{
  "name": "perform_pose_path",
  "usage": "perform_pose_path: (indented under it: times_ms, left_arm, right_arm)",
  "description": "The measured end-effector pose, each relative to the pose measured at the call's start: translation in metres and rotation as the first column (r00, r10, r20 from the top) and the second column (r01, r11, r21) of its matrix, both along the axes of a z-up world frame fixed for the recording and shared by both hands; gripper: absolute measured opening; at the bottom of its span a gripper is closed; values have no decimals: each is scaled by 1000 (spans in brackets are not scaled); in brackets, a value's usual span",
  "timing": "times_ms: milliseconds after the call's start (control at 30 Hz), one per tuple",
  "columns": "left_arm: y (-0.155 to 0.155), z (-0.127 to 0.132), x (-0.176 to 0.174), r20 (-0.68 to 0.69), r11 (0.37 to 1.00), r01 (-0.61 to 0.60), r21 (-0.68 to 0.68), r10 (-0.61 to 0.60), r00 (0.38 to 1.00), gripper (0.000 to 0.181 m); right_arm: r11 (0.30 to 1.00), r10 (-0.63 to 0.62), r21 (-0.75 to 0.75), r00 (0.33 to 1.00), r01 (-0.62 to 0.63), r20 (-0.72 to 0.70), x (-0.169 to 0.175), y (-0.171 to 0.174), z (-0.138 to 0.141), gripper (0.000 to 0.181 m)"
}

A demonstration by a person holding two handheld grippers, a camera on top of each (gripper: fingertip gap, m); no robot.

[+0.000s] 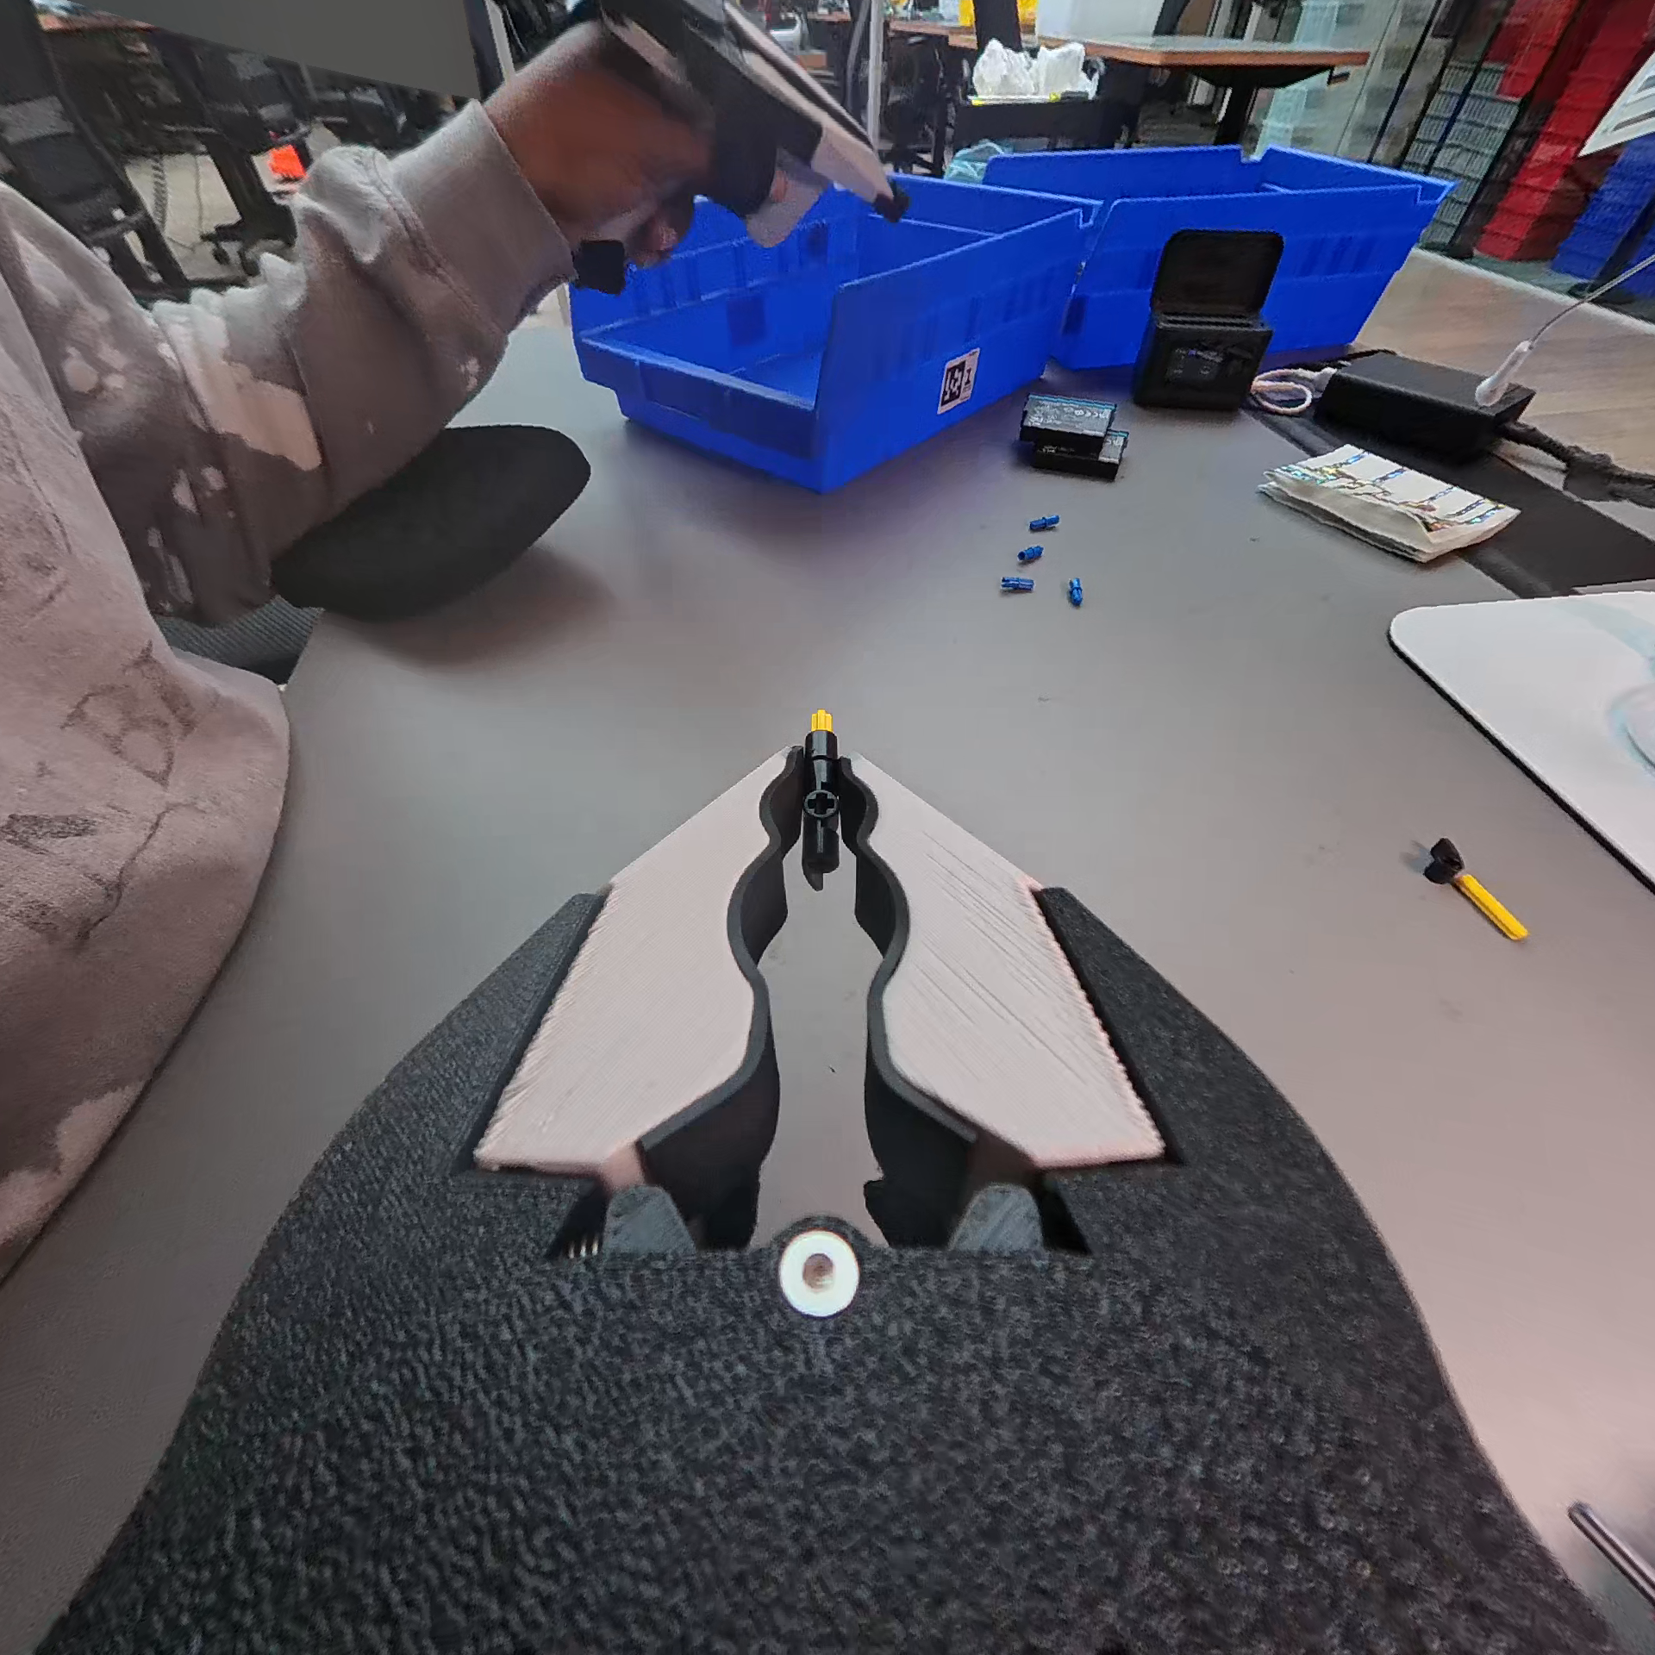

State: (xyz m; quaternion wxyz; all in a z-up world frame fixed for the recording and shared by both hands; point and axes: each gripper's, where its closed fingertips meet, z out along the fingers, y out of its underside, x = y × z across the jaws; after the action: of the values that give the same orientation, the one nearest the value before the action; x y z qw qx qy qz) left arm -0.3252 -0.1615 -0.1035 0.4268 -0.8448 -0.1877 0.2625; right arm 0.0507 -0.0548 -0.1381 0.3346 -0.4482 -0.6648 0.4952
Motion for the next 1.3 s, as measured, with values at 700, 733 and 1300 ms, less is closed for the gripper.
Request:
perform_pose_path:
  times_ms: [700, 733, 1300]
  left_arm:
    - [84, 26, 320, 262, 272, 739, 617, -956, 134, 26]
    - [83, 18, 333, 293, 254, 745, 617, -953, 82, 26]
    - [77, -16, 372, 349, 173, 823, 540, -937, -32, 3]
  right_arm:
    - [989, 14, -146, 996, -26, -89, -8, -12, 23, 7]
    - [990, 19, -139, 996, -31, -86, -8, -13, 22, 7]
    - [984, 112, -130, 990, -122, -84, -5, -32, 19, 7]
